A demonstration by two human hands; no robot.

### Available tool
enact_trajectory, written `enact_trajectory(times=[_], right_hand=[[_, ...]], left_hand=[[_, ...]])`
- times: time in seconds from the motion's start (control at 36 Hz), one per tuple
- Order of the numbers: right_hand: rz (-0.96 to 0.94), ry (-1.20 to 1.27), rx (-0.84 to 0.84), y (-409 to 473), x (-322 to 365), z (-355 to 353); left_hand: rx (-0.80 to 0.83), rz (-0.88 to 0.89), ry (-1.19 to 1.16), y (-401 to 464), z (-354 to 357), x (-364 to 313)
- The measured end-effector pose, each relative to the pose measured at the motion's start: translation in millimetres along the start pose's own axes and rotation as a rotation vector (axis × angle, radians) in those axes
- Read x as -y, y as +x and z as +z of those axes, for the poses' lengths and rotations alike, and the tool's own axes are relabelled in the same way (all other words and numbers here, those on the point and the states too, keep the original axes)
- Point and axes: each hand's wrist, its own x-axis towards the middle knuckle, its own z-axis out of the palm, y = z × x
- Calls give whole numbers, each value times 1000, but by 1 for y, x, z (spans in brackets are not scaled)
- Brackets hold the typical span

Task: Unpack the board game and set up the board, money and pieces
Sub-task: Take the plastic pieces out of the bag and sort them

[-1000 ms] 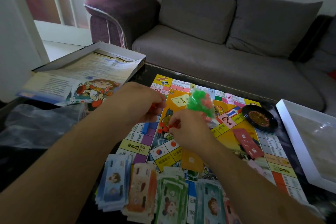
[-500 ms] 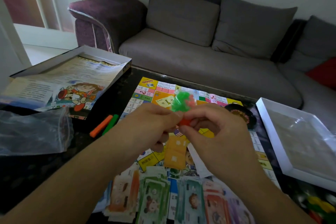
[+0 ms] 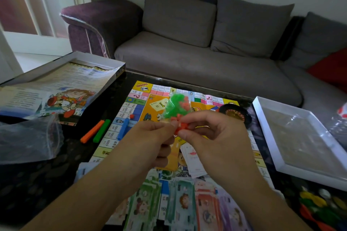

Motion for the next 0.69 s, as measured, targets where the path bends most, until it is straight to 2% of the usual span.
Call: enact_trajectory(times=[0.31,0.69], right_hand=[[3,-4,-4,-4,1,2],[22,55,-109,-9,2,10]], left_hand=[[21,-42,-220,-2,2,1],[13,-31,-358,-6,10,2]])
